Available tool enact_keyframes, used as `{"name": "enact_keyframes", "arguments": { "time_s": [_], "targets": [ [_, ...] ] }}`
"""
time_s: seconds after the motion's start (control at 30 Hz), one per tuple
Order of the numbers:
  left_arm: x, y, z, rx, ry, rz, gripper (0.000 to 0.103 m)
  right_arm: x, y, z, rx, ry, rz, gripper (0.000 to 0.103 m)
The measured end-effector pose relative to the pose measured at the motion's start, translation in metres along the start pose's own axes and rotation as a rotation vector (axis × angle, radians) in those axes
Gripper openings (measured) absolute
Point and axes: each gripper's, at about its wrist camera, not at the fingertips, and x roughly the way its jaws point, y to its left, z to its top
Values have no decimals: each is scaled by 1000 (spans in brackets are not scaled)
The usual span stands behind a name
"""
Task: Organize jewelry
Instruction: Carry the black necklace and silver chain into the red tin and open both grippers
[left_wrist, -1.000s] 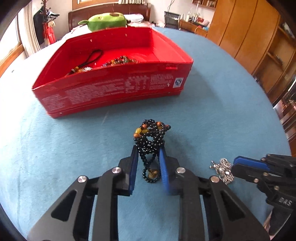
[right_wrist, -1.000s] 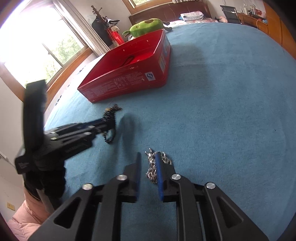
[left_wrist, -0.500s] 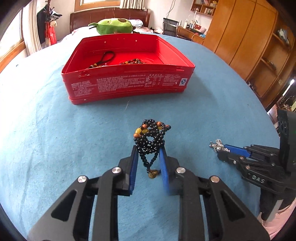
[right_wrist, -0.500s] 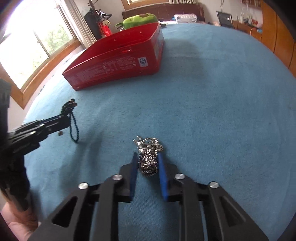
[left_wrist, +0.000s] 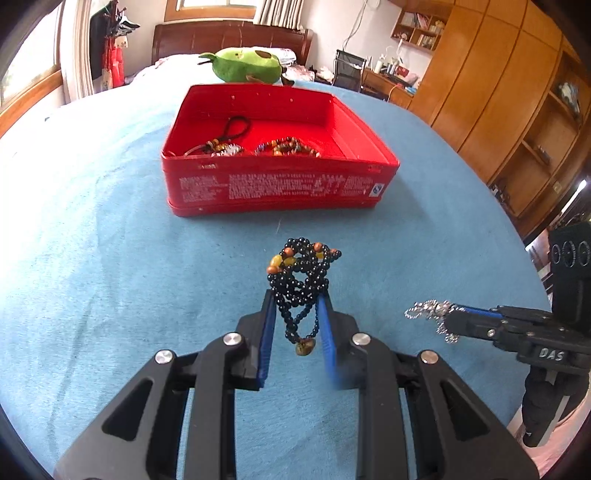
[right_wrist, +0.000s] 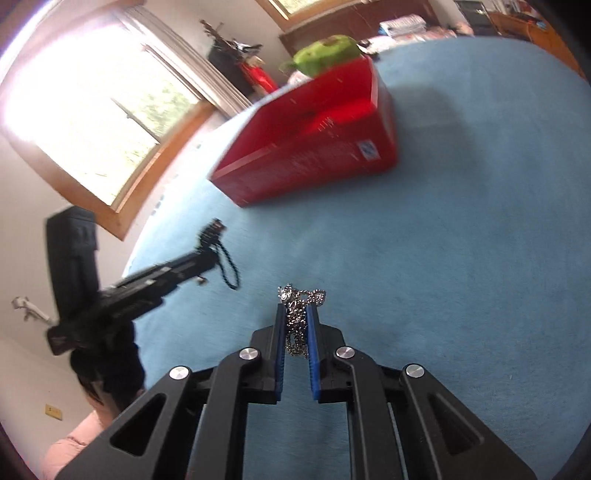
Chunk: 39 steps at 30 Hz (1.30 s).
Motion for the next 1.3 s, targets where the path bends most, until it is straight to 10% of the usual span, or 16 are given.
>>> {"name": "enact_keyframes", "arguments": {
  "time_s": [0.67,1.3],
  "targets": [
    [-19,17,107,-42,-178,103,22,4,48,127,-124,-175,-130,10],
    [106,46,198,-97,-48,120,22,133,7,233,-82,-83,-245,10]
  ]
}}
